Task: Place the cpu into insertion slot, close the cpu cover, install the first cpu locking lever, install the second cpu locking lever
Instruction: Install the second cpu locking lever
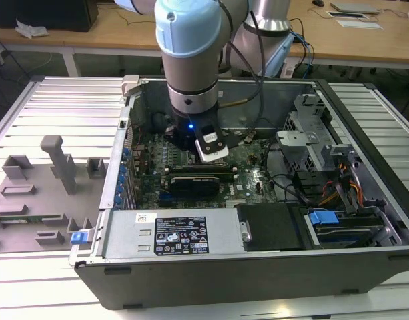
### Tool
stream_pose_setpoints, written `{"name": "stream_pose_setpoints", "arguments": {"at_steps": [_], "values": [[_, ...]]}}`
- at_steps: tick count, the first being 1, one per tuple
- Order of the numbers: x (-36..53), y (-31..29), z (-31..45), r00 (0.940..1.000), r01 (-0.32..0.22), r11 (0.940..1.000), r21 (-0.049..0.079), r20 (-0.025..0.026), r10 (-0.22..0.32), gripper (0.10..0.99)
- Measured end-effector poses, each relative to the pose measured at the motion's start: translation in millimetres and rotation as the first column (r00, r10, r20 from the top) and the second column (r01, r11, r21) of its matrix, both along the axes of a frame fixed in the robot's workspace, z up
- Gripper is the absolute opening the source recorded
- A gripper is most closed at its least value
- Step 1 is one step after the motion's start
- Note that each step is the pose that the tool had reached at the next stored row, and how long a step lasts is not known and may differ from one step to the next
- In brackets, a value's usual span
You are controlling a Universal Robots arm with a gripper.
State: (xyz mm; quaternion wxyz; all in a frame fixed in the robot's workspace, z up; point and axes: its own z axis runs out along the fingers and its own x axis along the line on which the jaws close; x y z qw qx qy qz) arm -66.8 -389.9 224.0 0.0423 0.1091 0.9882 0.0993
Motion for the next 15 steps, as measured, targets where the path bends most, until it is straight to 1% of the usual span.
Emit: {"name": "stream_pose_setpoints", "arguments": {"at_steps": [2,3,6,7,8,10,11,13,15], "values": [[9.7,2.2,0.0,0.9999,0.0,1.0,-0.007,-0.0104,0.0,0.106],[11.5,4.1,0.0,0.9999,0.0,1.0,-0.008,-0.0125,0.0,0.106],[13.7,10.0,0.0,0.9999,-0.002,1.0,-0.01,-0.0142,0.002,0.106],[13.9,11.6,0.0,0.9998,-0.014,0.9999,-0.01,-0.0141,0.014,0.106],[13.8,12.3,-0.2,0.9992,-0.037,0.9993,-0.011,-0.0146,0.037,0.106],[13.8,12.9,-0.4,0.9982,-0.058,0.9982,-0.015,-0.016,0.057,0.106],[13.8,13.8,-0.4,0.9976,-0.068,0.9976,-0.017,-0.0173,0.068,0.106],[14.4,19.4,-0.4,0.997,-0.075,0.9969,-0.023,-0.021,0.075,0.106],[15.2,22.8,-0.5,0.9968,-0.076,0.9966,-0.032,-0.0261,0.075,0.106]]}}
